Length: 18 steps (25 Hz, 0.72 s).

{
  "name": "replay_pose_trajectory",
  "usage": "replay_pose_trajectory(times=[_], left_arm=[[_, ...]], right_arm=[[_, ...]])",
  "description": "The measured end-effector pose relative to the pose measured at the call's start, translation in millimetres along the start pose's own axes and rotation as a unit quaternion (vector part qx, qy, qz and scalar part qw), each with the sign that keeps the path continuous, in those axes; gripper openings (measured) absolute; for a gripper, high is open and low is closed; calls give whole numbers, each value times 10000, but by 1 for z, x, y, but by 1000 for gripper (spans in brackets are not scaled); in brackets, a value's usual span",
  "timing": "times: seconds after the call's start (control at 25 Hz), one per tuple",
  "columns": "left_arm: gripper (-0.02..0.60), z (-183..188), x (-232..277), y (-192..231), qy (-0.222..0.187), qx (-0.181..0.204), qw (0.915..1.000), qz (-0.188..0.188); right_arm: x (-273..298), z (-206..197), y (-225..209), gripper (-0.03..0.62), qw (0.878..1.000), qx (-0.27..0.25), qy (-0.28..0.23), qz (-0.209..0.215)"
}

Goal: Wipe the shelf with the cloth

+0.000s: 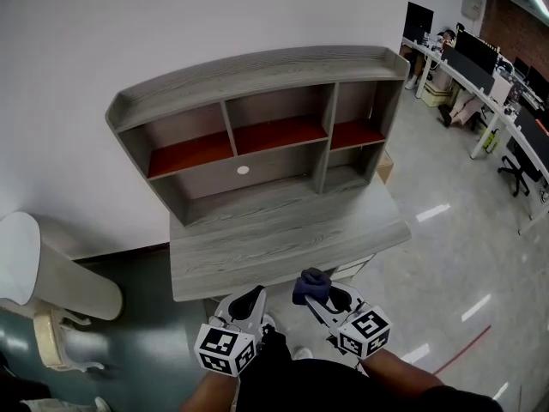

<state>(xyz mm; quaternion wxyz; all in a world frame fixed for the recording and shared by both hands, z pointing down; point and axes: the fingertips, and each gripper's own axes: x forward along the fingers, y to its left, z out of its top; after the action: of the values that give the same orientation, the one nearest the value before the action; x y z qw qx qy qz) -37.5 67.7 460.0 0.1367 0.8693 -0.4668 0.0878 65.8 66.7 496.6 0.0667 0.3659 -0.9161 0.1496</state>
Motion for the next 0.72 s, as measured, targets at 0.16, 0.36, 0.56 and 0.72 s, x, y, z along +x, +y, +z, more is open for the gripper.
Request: replay_pose_trajectory(times=[0.16,0.36,0.56,0.72], left_arm=[[10,4,15,16,48,19,10000,-30],[10,19,40,40,23,50,9999,-141],[9,32,59,68,1,75,9998,-195],[10,39,74,95,13,55,9998,-215]], right_arm=[[17,6,-8,158,10000,-48,61,-12],[44,24,-24,158,9999,-101,29,-100],[74,34,-37,158,9998,-109,59,-154],[101,45,-48,158,9997,-142,73,-198]])
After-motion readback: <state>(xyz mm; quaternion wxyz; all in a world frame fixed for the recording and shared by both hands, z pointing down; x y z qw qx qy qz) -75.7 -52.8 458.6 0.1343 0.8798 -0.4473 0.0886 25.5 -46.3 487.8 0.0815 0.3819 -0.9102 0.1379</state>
